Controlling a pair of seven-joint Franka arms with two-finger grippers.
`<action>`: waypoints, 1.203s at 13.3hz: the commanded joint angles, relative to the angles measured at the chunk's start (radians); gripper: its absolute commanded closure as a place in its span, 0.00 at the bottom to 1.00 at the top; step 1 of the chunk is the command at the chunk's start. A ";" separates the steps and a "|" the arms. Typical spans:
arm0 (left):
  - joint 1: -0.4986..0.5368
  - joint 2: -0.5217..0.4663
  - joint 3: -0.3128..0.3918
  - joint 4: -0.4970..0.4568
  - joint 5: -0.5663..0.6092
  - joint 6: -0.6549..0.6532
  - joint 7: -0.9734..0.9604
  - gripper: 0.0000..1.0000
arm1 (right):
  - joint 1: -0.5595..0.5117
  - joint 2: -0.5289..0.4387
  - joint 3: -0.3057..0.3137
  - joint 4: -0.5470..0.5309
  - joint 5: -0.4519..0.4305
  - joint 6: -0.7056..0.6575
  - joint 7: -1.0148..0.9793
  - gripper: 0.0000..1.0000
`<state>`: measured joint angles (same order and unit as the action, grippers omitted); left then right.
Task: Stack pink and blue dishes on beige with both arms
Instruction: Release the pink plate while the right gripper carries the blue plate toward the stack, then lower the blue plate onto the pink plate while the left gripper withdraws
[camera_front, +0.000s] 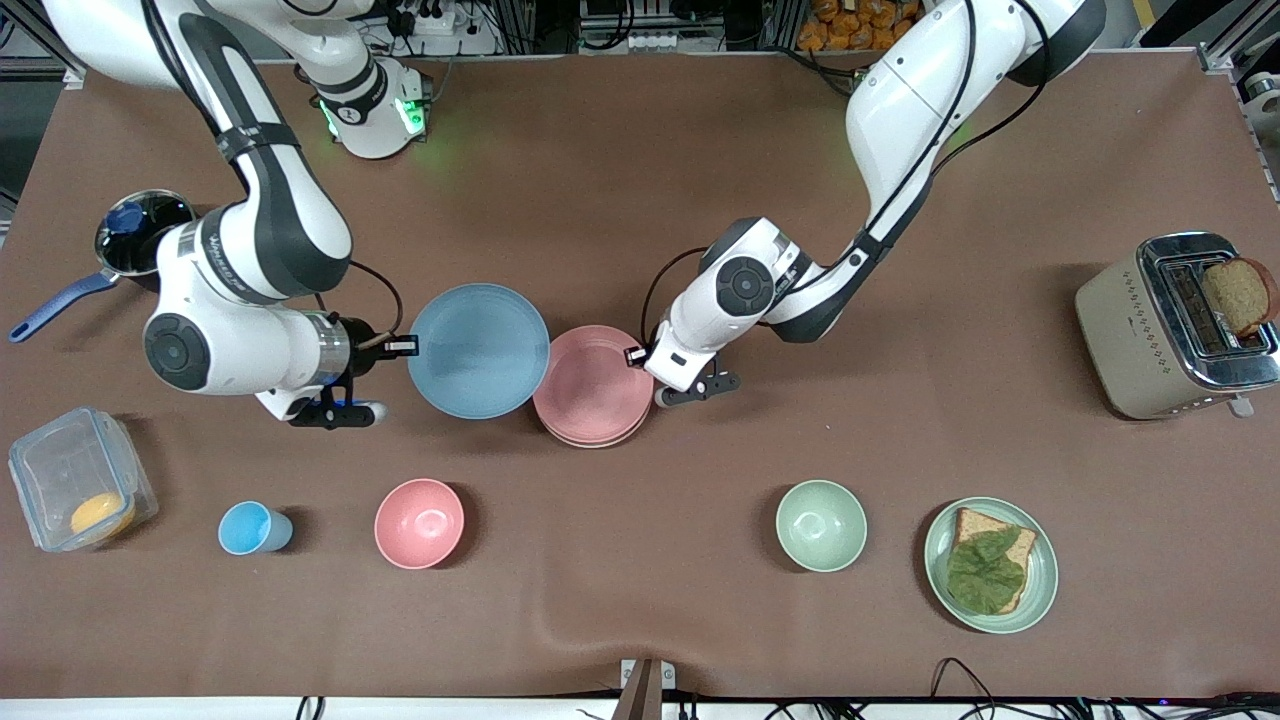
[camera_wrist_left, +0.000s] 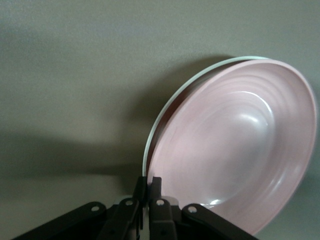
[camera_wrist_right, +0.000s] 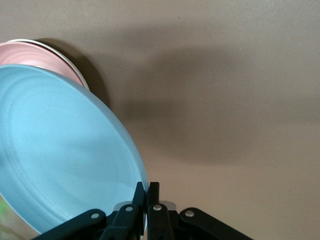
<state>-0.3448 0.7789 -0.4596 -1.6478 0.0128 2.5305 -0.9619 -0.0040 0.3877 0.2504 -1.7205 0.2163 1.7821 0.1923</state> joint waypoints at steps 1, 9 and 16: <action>-0.022 0.017 0.013 0.036 0.021 0.005 -0.020 0.00 | -0.011 -0.009 -0.003 -0.019 0.025 0.006 0.010 1.00; 0.156 -0.249 0.013 0.039 0.049 -0.203 -0.005 0.00 | 0.047 0.069 -0.003 -0.028 0.132 0.149 0.030 1.00; 0.423 -0.585 0.012 0.048 0.046 -0.749 0.311 0.00 | 0.150 0.145 -0.003 -0.027 0.133 0.324 0.176 1.00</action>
<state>0.0091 0.2838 -0.4422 -1.5666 0.0459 1.8753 -0.7406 0.1449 0.5154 0.2505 -1.7517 0.3300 2.0797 0.3598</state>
